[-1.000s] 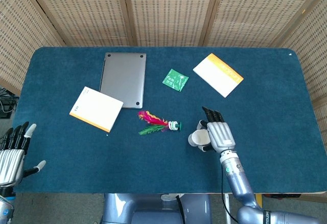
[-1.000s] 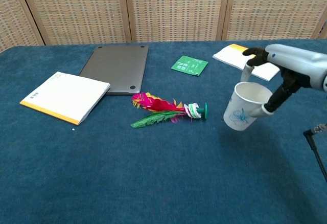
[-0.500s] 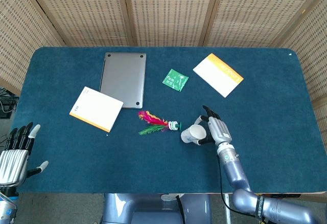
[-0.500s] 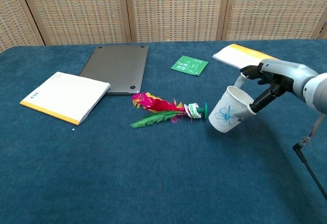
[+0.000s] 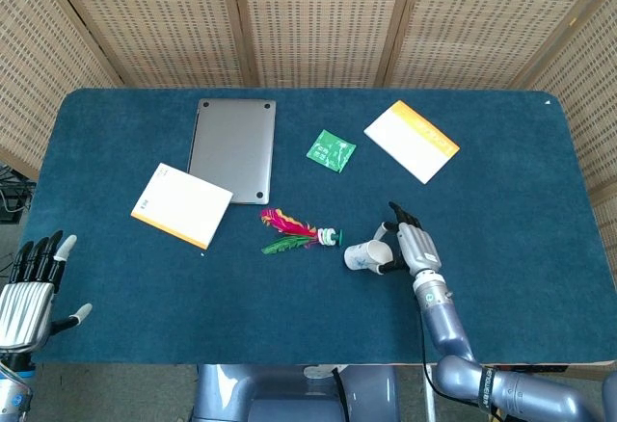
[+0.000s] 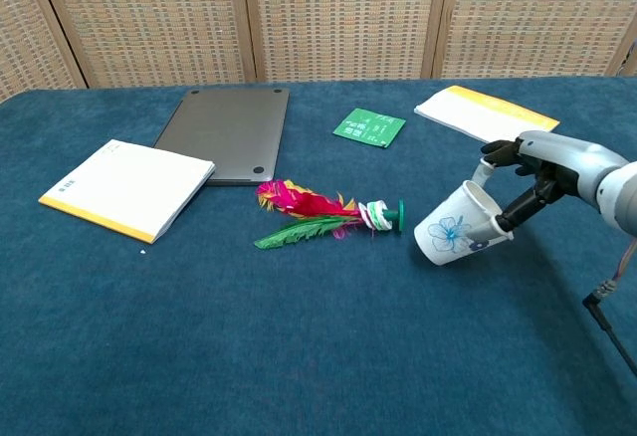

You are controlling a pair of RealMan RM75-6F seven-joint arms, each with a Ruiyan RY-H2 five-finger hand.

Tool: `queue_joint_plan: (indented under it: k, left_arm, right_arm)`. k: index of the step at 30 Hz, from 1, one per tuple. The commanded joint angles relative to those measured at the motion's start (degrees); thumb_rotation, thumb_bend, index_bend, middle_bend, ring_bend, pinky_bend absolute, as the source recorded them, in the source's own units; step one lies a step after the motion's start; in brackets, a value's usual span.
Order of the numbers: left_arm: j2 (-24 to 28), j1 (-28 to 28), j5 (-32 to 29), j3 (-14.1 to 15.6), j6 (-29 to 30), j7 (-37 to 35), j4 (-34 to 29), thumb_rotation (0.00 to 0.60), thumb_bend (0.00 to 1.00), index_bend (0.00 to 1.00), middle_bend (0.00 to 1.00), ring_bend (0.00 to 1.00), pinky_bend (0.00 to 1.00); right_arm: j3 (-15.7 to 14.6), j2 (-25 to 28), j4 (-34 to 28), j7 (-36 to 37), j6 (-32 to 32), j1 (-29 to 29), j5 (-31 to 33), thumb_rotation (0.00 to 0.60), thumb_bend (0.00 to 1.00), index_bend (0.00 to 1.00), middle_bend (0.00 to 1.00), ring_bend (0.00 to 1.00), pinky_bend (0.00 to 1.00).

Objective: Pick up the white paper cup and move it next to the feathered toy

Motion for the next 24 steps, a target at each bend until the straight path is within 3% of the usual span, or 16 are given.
queue_joint_plan:
  k: [1,6,13,19,24]
  left_arm:
    - [0.0,0.0,0.0,0.0,-0.1,0.1,0.0,0.6,0.11,0.0,0.0,0.0,0.0]
    - [-0.1,0.0,0.1,0.1,-0.1,0.4,-0.1,0.6,0.11,0.0,0.0,0.0,0.0]
    - [-0.3,-0.1,0.0,0.2,-0.3,0.9,-0.1,0.6,0.11,0.0,0.0,0.0,0.0]
    - [-0.3,-0.1,-0.3,0.1,-0.5,1.0,-0.1,0.6,0.11,0.0,0.0,0.0,0.0]
    - [0.2,0.1,-0.3,0.1,-0.2,0.3,-0.5,0.6,0.11,0.0,0.0,0.0,0.0]
  right_arm:
    - [-0.5,0.3,0.4,-0.3,0.1,-0.1,0.2,0.6,0.24,0.5,0.0,0.0,0.0]
    - [-2.4,2.0,1.4,-3.2,0.3,-0.1,0.9,0.6,0.25,0.42,0.0,0.0,0.0]
    - [-3.4,3.5,0.0,-5.1,1.5,-0.1,1.1,0.6,0.25,0.21,0.0,0.0,0.0]
    - [-5.2,2.2,-1.6,-7.2,5.7,-0.4,-3.8,0.6,0.25,0.2,0.0,0.0,0.0]
    - [-6.4,-2.1,-0.4,-11.7,8.8,0.8,-6.5,0.6,0.25,0.21,0.0,0.0,0.0]
